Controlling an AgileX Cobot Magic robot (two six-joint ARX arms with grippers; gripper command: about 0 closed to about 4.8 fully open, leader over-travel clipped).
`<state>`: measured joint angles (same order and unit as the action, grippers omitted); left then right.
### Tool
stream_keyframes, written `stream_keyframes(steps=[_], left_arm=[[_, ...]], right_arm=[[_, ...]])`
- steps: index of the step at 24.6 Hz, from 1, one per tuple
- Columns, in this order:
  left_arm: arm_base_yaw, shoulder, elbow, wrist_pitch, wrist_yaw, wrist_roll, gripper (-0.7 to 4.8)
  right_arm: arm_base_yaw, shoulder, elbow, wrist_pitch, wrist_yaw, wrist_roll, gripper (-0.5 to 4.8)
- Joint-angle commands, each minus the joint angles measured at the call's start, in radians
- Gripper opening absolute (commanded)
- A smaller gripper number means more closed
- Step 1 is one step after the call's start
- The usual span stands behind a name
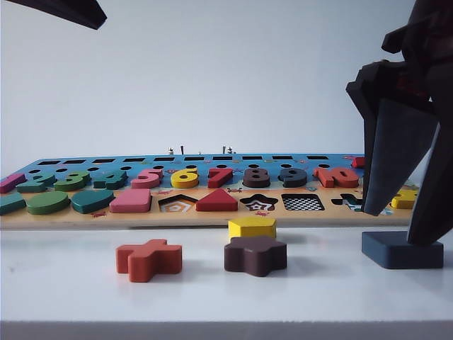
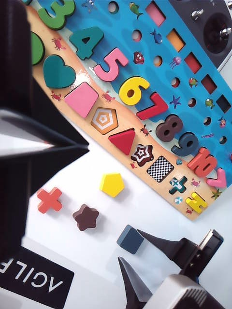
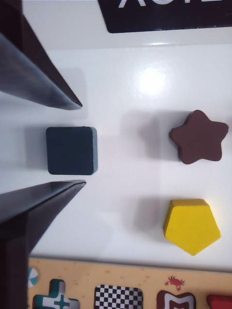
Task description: Insert the cube into the slot.
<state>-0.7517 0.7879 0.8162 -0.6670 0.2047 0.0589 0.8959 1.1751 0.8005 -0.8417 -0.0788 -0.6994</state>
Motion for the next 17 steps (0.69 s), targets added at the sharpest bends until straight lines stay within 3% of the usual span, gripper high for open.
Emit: stream_keyframes(steps=[1, 17], left_arm=[[-0.001, 0.0, 0.002, 0.011, 0.005, 0.0, 0.2], [-0.001, 0.0, 0.002, 0.012, 0.005, 0.0, 0.2]], right_arm=[[-0.007, -0.002, 0.003, 0.011, -0.004, 0.003, 2.7], [-0.007, 0.031, 0.001, 0.017, -0.005, 0.003, 2.7]])
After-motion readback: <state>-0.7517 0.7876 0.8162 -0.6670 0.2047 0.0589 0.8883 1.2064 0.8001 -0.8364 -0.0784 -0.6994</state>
